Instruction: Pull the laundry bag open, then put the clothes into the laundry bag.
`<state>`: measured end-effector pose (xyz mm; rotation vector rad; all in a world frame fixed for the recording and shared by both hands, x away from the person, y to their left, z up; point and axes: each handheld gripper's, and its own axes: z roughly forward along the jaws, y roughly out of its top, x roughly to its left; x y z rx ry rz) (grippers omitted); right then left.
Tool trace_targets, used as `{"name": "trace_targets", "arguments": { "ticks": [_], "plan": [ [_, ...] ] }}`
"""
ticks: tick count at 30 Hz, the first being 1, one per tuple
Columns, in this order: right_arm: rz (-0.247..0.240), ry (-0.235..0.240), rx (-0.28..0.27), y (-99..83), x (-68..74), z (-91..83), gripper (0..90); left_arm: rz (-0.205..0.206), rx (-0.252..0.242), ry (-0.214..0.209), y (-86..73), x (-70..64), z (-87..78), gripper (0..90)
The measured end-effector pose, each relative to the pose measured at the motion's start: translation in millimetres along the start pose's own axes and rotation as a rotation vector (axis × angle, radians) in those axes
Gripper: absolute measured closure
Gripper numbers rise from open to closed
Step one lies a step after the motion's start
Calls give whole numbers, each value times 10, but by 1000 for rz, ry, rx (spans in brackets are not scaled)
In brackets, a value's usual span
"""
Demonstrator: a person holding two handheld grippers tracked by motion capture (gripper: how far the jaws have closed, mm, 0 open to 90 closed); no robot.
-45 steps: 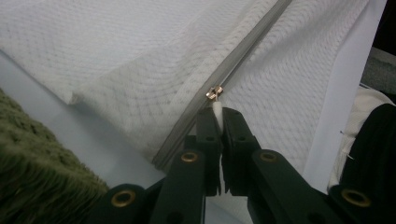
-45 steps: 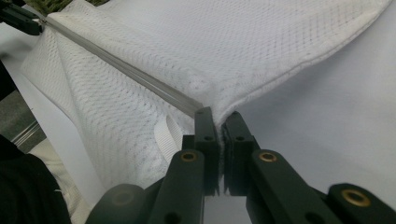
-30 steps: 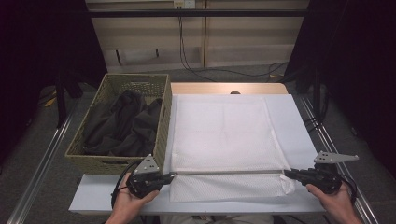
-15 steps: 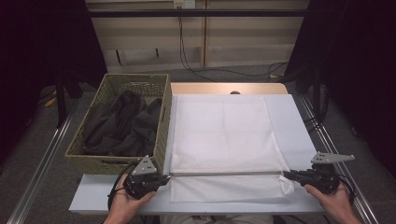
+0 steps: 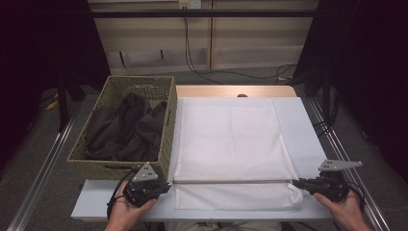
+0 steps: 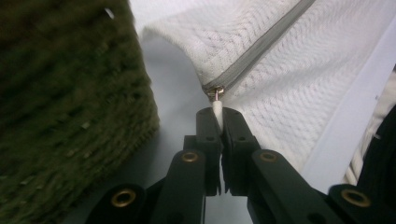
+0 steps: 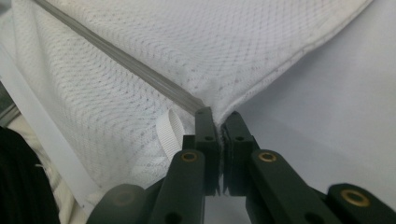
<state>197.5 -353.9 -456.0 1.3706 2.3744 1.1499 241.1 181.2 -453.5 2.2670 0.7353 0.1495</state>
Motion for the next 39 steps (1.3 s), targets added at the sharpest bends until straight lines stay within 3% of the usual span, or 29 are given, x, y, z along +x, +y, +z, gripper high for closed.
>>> {"name": "trace_targets", "arguments": {
  "ticks": [4,12,19,24,28,31,35,37,39],
  "plan": [
    [-3,-11,6,-16,-3,14,868,-2,1,-29,8,8,39,867],
    [-22,-17,83,-15,19,123,846,-6,-7,-57,-17,21,58,864],
    [-4,-52,33,7,-2,65,596,-1,-28,-68,-12,-8,37,810],
    [9,-52,-25,18,-5,-2,515,-1,-44,-63,-2,-19,25,772],
    [10,-50,-64,24,16,-52,475,-12,-80,-45,16,-28,-2,691],
    [22,-31,-99,42,34,-81,450,-14,-94,-42,13,-29,-6,557],
    [0,-18,-123,117,102,-58,387,-17,-104,-34,7,-23,-17,409],
    [-33,-15,-132,157,140,-59,367,-5,-112,-34,14,-43,-21,351],
    [-26,-4,-156,188,165,-77,368,-12,-121,-27,26,-57,-23,279]
  ]
}}
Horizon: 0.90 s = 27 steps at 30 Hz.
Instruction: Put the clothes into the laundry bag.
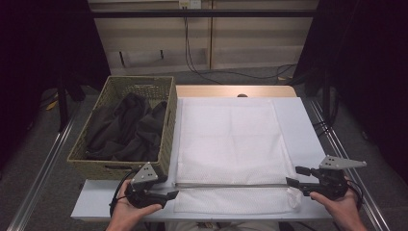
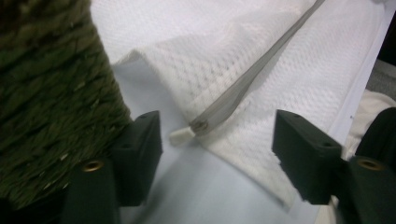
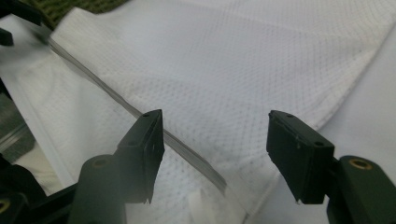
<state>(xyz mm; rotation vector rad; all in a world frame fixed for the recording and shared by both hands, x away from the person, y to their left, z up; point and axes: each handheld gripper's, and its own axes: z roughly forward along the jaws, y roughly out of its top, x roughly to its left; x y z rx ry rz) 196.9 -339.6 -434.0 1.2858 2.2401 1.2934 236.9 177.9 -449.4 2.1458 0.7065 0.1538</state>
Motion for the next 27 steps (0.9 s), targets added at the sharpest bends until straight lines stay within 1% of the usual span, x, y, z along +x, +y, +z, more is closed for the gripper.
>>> {"name": "trace_targets", "arguments": {
  "ticks": [1,3,4,5,6,8,9,10,11,13,14,15,16,17,18,19,20,21,22,24,25,26,27],
  "plan": [
    [7,7,-4,3,8,-3,371,-11,-10,-6,3,-11,7,258],
    [-14,29,1,-3,36,24,402,-5,-8,-15,26,-47,23,218],
    [-14,38,7,-3,53,42,409,-5,-9,-21,43,-63,32,211],
    [-29,39,8,4,75,56,431,-2,-13,-28,61,-86,45,198],
    [-47,41,1,21,94,71,445,11,-17,-23,78,-114,61,184],
    [-54,60,-4,52,118,98,473,20,-20,-40,106,-168,105,165],
    [-55,73,-3,64,138,130,499,33,-11,-30,124,-188,124,158],
    [-61,91,2,70,153,166,521,36,-6,-24,142,-202,145,143],
    [-69,97,13,74,175,204,532,35,-6,-21,151,-212,161,114],
    [-90,119,30,88,210,292,555,41,-11,-7,174,-233,193,104],
    [-98,126,37,101,238,330,569,36,-16,-10,177,-234,209,95],
    [-108,140,42,116,257,366,573,30,-4,1,185,-235,213,82],
    [-111,149,43,126,273,396,573,21,-12,-8,191,-229,229,68],
    [-115,166,53,139,300,444,590,20,-11,-2,196,-230,232,62],
    [-126,174,64,149,332,483,599,20,-11,8,200,-234,230,61],
    [-140,175,69,158,354,513,600,29,-8,-2,204,-233,233,56],
    [-144,195,75,177,383,556,611,21,-10,-23,208,-231,236,45],
    [-154,206,79,194,404,591,613,16,-20,-31,213,-230,236,45],
    [-157,211,83,207,422,615,613,21,-29,-34,224,-232,233,46],
    [-170,217,88,243,479,686,608,5,-36,-11,246,-242,246,47],
    [-179,215,86,258,503,719,608,-3,-35,-19,257,-251,260,45],
    [-181,217,89,271,522,751,619,-1,-22,-11,269,-265,278,38],
    [-182,231,94,284,540,785,628,3,-14,-4,279,-280,298,36]
  ]
}}
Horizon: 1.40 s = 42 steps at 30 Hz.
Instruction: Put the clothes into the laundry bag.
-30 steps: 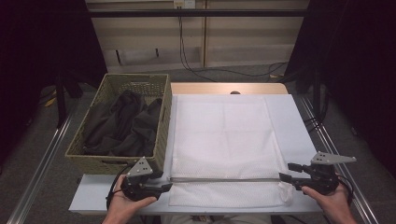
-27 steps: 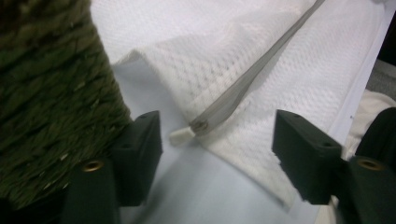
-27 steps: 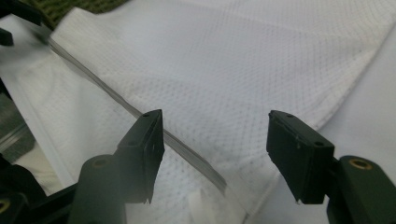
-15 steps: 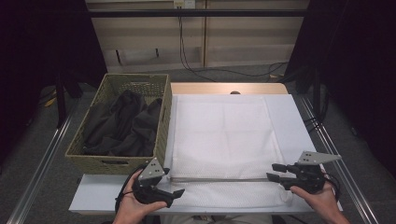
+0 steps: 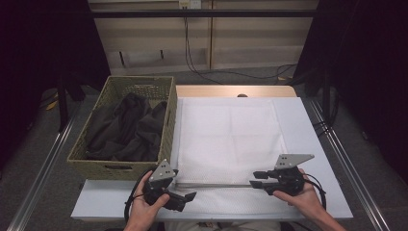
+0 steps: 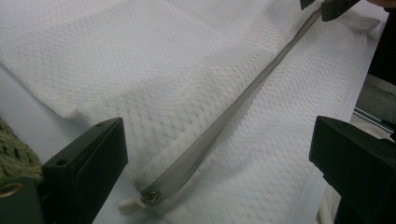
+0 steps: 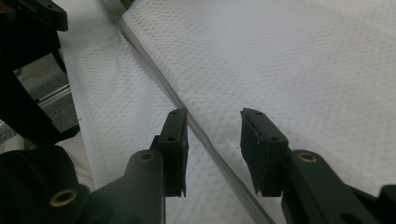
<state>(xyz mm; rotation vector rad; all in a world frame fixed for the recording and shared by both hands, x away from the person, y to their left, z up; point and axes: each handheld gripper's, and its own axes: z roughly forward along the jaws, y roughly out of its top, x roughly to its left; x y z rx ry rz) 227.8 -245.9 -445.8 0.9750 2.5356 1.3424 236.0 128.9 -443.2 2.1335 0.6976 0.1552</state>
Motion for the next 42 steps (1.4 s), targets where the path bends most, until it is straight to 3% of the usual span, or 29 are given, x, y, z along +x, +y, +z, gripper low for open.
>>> {"name": "trace_targets", "arguments": {
  "ticks": [5,8,15,17,20,22,24,32,35,38,42],
  "plan": [
    [-29,23,36,54,39,178,693,22,1,24,-13,-25,35,26],
    [-34,38,56,77,41,276,735,30,-27,-10,-37,-19,13,43],
    [-74,56,98,179,72,516,759,59,-47,-34,-12,-100,45,44],
    [-88,69,110,197,87,564,778,83,-44,-30,-7,-129,39,43],
    [-99,96,126,206,103,635,801,79,-50,-32,-9,-134,33,43],
    [-117,85,143,193,111,676,810,79,-55,-28,-14,-128,35,42],
    [-148,70,169,172,98,705,812,86,-45,-27,-17,-122,36,42],
    [-136,20,169,144,-10,689,783,106,-33,-30,-40,-147,31,42],
    [-151,16,164,138,-13,691,766,107,-31,-25,-43,-151,15,41],
    [-169,-16,171,149,-1,682,746,109,-29,-23,-45,-158,15,42],
    [-172,23,168,130,-21,666,661,110,-39,-27,-44,-163,9,42]
  ]
}}
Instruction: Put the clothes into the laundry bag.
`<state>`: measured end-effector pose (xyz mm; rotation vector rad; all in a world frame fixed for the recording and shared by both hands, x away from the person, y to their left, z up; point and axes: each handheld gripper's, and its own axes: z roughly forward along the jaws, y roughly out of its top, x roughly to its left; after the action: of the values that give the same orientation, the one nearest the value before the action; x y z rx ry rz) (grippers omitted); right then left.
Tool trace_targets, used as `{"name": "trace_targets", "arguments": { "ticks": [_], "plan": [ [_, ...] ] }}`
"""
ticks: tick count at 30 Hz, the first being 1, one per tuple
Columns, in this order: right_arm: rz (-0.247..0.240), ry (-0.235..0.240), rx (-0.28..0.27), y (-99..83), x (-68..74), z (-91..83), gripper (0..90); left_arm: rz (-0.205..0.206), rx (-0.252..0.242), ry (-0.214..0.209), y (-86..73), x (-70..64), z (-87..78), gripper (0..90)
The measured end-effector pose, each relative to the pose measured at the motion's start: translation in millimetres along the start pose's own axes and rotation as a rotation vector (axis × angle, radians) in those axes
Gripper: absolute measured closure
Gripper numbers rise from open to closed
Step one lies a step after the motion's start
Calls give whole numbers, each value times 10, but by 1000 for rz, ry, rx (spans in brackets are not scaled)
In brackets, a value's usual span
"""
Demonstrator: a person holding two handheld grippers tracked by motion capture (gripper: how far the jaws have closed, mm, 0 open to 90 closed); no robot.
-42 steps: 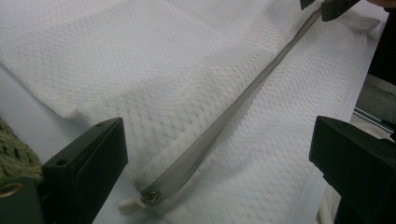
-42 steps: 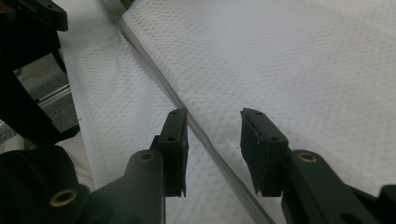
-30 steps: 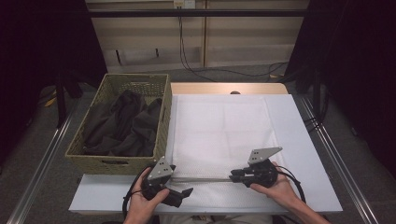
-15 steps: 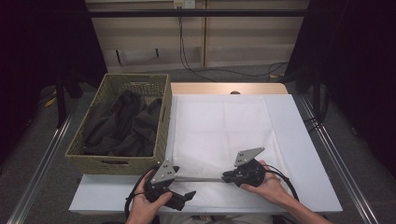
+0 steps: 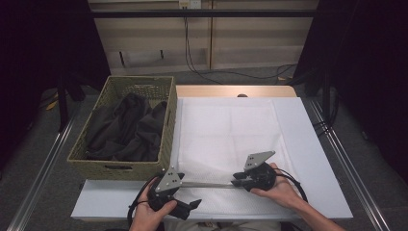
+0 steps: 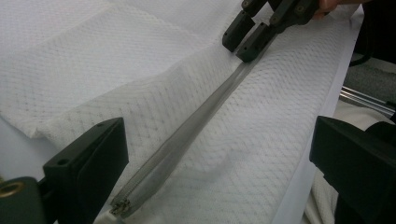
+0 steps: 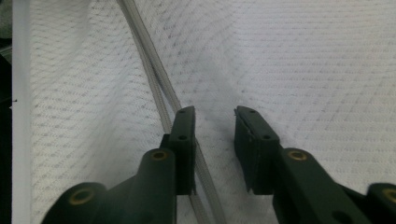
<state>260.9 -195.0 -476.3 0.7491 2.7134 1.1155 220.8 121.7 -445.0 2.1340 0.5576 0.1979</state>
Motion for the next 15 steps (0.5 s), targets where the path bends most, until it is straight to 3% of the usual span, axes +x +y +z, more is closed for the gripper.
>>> {"name": "trace_targets", "arguments": {
  "ticks": [2,5,9,11,15],
  "plan": [
    [0,5,-1,-16,16,-8,615,6,9,10,0,-1,-12,42],
    [-48,-29,-2,-19,54,2,611,0,11,11,-2,0,-16,41],
    [-39,-52,-3,-20,23,14,521,4,11,16,0,-9,-8,42],
    [-15,-79,-9,-18,-2,8,606,9,24,24,-5,3,1,43],
    [10,-68,-16,-22,-47,-1,712,6,29,26,-4,14,0,44]
  ]
}}
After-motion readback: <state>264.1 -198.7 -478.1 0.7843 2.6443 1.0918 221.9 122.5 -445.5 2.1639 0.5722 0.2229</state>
